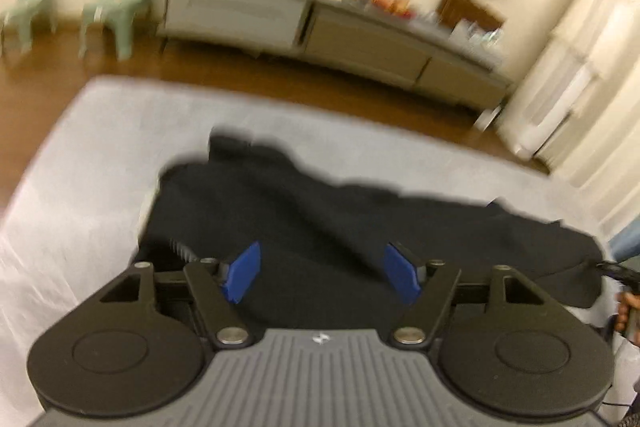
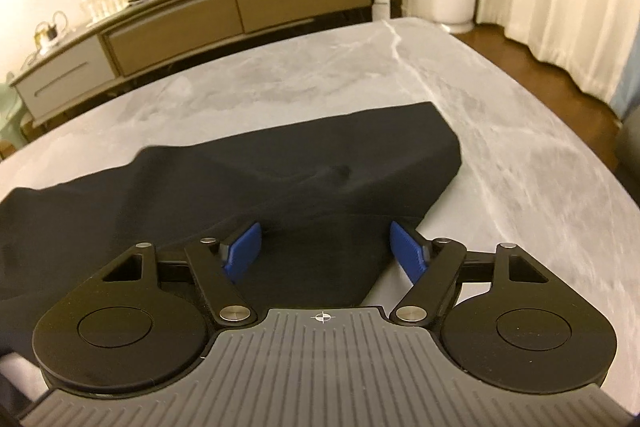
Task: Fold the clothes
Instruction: 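Release the right gripper while the left gripper lifts and lays the garment flat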
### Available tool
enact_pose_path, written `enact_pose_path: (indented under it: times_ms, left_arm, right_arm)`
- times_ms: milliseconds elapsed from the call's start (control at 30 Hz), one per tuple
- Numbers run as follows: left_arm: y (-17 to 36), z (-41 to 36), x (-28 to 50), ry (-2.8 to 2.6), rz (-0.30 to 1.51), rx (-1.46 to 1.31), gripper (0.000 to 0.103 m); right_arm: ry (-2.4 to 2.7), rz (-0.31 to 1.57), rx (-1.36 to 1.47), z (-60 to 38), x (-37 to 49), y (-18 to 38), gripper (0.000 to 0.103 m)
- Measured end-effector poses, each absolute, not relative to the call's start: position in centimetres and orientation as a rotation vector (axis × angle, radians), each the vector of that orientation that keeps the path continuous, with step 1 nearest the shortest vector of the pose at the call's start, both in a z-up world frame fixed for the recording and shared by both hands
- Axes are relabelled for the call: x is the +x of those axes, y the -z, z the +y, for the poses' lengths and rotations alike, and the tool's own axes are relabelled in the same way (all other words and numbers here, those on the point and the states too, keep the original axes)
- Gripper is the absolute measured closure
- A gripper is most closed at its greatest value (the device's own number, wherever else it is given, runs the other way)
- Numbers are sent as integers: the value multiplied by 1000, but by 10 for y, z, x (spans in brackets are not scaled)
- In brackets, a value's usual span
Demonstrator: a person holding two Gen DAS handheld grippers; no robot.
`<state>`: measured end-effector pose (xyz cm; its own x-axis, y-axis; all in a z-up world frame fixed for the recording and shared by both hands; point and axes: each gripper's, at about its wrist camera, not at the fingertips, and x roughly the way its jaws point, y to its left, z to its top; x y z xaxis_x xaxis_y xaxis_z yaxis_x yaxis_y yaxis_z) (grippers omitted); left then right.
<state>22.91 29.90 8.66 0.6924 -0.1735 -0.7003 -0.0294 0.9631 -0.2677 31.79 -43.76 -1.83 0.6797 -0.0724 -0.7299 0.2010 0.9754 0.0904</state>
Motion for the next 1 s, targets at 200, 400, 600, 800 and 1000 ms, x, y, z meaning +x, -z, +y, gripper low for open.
enact_pose_path:
  times_ms: [200,400,600,800,1000]
  left_arm:
    - [-72,300,323,-174,871,-110,15]
    - [-1,286,404,-288,1063,-63,43]
    - [-48,296,379,-370,796,-154,91]
    - [-94,335,361,-503,706,-212,86]
    - [-67,336,316,-466,858,-180,78]
  right_arm:
    - [158,801,151,-431,320,22,23]
    - [110,788,125,-427,321,18,73]
    - [95,748,53,-406,345,-2,100]
    - [128,673,1,-385,377,-28,83]
    - [119,740,116,-385,351,-22,36]
